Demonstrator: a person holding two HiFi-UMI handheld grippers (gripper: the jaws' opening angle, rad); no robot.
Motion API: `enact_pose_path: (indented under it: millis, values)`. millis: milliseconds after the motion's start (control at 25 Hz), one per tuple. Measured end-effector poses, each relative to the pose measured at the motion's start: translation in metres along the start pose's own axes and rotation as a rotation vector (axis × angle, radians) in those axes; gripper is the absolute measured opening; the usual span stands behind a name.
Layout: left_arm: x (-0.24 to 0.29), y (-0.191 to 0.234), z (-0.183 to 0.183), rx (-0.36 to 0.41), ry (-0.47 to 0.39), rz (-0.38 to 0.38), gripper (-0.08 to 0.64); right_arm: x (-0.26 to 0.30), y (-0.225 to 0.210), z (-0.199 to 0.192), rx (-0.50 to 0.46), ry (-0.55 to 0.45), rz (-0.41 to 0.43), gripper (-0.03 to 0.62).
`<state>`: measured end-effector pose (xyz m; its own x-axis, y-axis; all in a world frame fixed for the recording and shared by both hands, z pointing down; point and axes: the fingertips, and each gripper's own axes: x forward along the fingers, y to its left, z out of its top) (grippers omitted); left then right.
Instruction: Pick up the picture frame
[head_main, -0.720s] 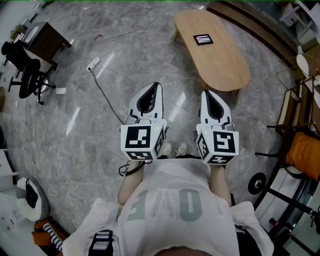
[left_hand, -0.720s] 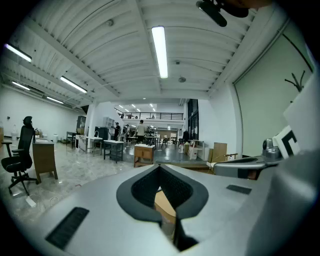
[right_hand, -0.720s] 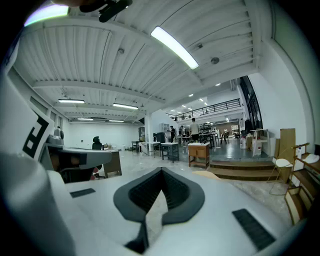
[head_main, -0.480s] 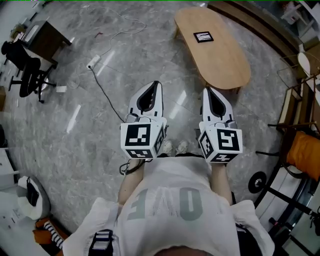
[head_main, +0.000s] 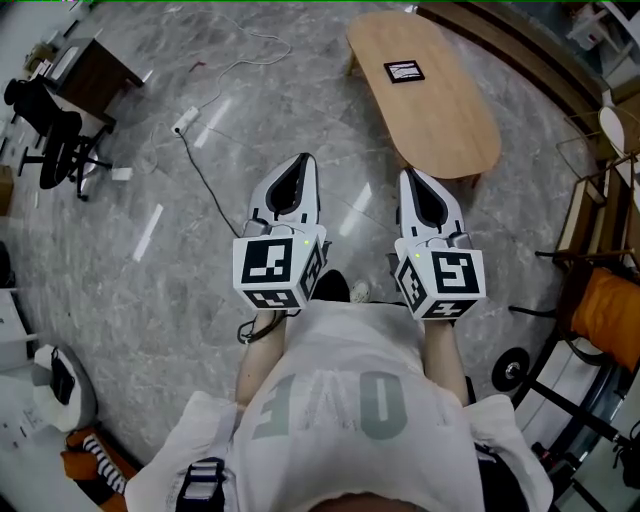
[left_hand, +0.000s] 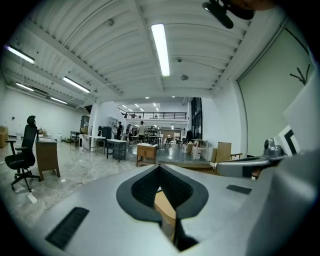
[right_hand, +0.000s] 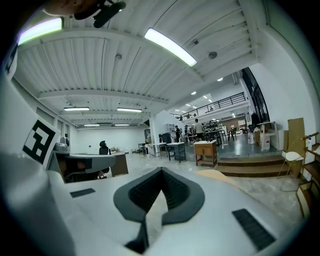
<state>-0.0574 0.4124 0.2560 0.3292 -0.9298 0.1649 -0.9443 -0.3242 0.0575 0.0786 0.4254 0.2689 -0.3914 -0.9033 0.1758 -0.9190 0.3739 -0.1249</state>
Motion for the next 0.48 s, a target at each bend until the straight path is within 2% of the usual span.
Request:
enact_pose_path:
  millis: [160, 480]
  values:
    - [0.007, 0.002, 0.003, -0.001, -0.024, 0.027, 0.009, 0.003, -0.016, 0.004, 0.038, -0.032, 0.013, 0.005]
    - [0.03, 0.009, 0.004, 0.03, -0.092, 0.052, 0.009, 0.012, -0.04, -0.009, 0.015, -0.099, 0.019, 0.005]
